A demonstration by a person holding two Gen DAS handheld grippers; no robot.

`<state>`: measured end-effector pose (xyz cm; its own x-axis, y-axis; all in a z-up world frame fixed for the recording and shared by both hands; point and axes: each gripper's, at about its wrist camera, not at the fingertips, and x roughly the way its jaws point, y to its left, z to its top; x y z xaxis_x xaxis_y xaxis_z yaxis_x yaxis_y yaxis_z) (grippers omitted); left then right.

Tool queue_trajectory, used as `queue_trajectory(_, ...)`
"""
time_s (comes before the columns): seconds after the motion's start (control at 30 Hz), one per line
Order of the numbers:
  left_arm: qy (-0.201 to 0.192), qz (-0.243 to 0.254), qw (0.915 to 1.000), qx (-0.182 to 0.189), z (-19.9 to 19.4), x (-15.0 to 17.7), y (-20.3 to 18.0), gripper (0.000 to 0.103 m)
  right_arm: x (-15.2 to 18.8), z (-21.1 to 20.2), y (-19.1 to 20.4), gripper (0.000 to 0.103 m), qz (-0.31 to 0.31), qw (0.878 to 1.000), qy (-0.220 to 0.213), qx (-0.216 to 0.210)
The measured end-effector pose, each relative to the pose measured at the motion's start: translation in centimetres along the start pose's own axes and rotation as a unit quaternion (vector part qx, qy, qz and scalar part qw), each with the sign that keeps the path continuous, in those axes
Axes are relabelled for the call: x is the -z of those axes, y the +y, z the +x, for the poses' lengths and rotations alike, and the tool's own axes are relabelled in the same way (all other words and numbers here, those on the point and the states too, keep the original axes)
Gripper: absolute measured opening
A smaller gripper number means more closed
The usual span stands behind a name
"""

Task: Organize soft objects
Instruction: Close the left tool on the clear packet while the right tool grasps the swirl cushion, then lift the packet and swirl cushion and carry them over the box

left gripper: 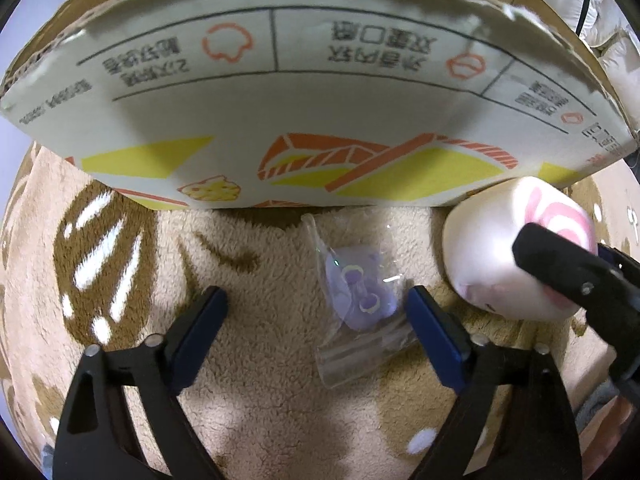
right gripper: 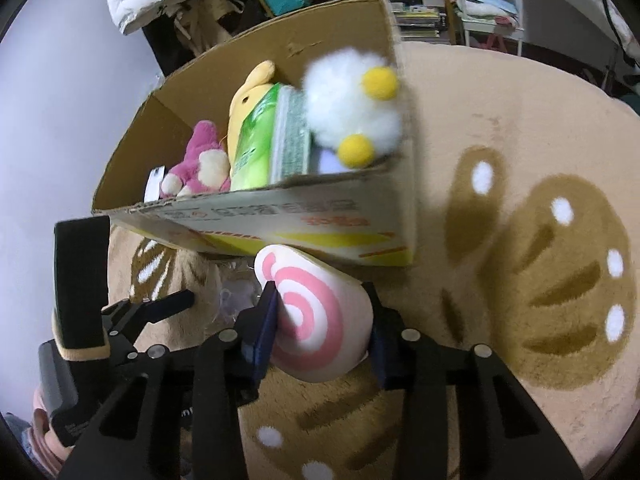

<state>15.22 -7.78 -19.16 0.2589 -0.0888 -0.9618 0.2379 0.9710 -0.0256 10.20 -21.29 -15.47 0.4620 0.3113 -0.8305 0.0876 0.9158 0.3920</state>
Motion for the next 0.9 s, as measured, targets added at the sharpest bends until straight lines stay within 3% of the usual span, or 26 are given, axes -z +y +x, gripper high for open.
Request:
queue_trajectory(0.03,-0.001,0.003,1.0,0.002,-0.3,0.1,-0.6,0.083,0.0,-0.1,-0.3,0.042,0.005,1.0,0.0,0.0)
queue_trajectory(0.1,-0.004,0.011,0.9999,0.008,-0.4,0.2,-0.9,0.067,0.1,0.0,-0.6,0.042,0.014,1.0,0.003,0.0)
queue_trajectory(0.27,-0.005,0.018,0.9998,0.009,-1.0,0.7,-1.1,0.039,0.2,0.3,-0.8,0.042,0.02,1.0,0.012,-0.004)
queue_trajectory(0.57,-0.023,0.003,0.9996,0.017,-2.3,1.8,-1.1,0.023,1.0,-1.1,-0.2,0.042,-0.005,1.0,-0.01,-0.005)
queue_trajectory(0.73,-0.044,0.021,0.9987,0.012,-3.6,3.0,-1.9,0.017,1.6,-2.7,-0.2,0.042,-0.014,0.999,-0.029,0.0)
queue_trajectory(0.77,-0.046,0.024,0.9985,0.014,-3.8,3.2,-2.0,0.011,1.6,-3.2,-0.2,0.042,-0.018,0.999,-0.036,0.001)
queue_trajectory(0.9,-0.057,0.028,0.9979,0.012,-5.2,3.8,-2.2,0.009,1.8,-4.6,0.4,0.042,-0.029,0.998,-0.062,-0.001)
